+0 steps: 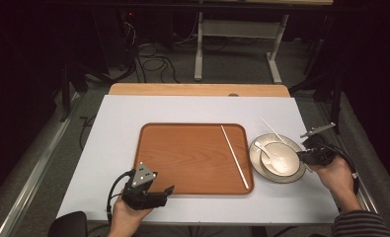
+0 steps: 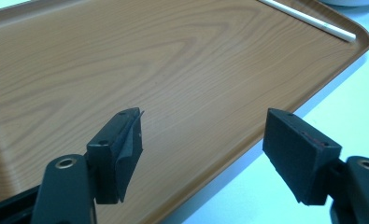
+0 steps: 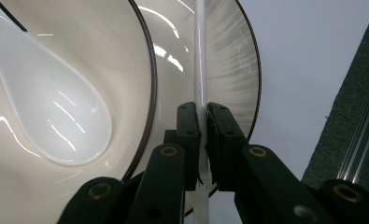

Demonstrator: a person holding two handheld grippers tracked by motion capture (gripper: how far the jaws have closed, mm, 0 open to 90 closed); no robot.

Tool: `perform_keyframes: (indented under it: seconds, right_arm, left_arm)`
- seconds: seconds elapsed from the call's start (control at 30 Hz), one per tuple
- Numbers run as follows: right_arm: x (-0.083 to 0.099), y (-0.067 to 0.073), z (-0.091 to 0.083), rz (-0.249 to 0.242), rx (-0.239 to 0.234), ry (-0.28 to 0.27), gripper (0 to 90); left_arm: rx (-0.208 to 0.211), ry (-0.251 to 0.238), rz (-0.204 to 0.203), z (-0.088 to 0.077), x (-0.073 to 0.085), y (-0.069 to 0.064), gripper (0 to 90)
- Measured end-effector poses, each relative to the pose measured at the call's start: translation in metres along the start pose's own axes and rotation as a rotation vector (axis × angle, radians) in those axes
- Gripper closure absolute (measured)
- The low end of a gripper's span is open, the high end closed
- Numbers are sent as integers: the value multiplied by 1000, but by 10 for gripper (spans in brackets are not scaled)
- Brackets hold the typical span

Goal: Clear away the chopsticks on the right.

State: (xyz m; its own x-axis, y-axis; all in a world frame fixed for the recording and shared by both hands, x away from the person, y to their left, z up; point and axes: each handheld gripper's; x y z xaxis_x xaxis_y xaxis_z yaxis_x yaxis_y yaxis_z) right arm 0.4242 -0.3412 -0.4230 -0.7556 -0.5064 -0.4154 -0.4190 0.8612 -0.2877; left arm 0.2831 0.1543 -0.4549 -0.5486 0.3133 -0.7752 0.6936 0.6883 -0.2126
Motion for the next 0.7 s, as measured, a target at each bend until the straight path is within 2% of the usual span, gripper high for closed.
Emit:
perform_keyframes:
  seconds: [0.17,0.43,0.47,0.57,0.7]
  right_arm:
    - [4,1,-7,12,15,-36,857]
    - [9,2,-37,23,37,-110,857]
    - [10,5,-45,22,41,-128,857]
    - [11,8,-53,21,41,-147,857]
    - [12,20,-69,8,36,-177,857]
  left_arm:
    - [12,3,10,3,-2,0,289]
    - [36,15,33,10,-7,-1,289]
    - [42,15,38,11,-9,-1,289]
    - [49,16,42,13,-10,-1,289]
    - [64,19,55,17,-13,-1,290]
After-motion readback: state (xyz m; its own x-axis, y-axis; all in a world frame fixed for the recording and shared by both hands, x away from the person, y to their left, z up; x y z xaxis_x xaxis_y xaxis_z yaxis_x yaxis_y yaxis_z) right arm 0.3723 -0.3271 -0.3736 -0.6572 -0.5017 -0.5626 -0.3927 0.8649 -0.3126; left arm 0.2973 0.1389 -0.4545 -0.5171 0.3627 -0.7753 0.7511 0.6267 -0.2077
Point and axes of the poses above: each handheld gripper's, and its own axes: z roughly forward along the jaws, x roughly out of its underside, y roughly to its left, and after that the axes turned 11 degrees about x, right-handed
